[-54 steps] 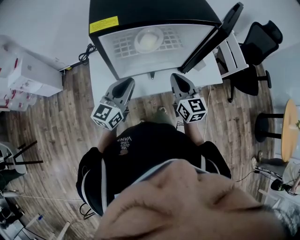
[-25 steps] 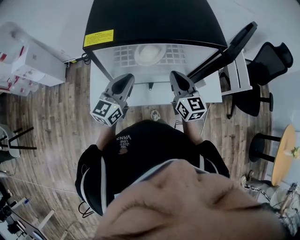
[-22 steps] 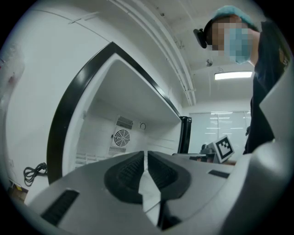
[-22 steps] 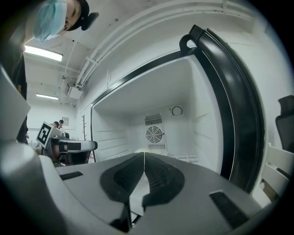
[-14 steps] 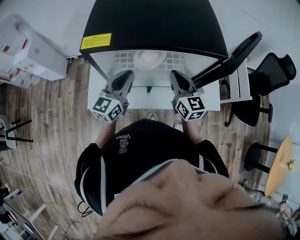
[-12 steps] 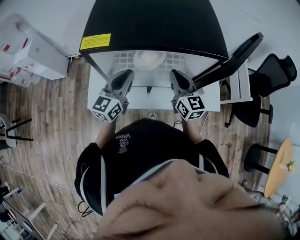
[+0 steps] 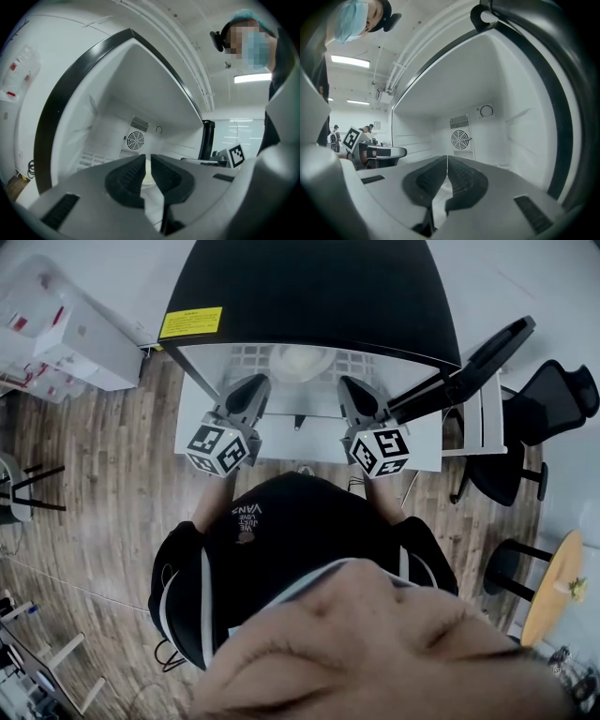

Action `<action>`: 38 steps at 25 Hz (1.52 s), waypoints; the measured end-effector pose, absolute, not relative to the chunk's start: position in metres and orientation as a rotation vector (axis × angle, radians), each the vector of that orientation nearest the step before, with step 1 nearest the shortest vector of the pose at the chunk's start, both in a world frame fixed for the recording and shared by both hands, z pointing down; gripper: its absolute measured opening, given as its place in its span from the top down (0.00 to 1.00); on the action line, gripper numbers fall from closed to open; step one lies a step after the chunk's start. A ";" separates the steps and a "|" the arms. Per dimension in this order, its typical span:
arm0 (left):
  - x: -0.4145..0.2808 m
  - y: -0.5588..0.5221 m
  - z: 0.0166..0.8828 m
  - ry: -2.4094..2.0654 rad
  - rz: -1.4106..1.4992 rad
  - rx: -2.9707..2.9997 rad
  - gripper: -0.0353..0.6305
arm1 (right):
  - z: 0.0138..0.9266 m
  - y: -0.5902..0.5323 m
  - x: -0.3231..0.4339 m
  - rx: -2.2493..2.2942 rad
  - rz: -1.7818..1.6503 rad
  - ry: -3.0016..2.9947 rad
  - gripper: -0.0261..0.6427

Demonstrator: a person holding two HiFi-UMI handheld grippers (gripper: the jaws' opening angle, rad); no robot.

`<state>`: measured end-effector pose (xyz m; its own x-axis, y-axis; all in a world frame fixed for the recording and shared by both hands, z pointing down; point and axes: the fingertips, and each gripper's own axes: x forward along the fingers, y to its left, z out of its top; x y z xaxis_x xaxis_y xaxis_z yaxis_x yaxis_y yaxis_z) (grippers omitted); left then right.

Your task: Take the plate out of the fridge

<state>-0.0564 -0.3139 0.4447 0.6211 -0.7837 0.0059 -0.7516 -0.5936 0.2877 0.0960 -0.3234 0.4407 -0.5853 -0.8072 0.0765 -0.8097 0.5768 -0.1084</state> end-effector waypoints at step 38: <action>-0.037 -0.340 0.485 -0.977 -0.391 1.985 0.69 | 0.450 -0.331 0.094 1.361 0.255 -2.778 0.94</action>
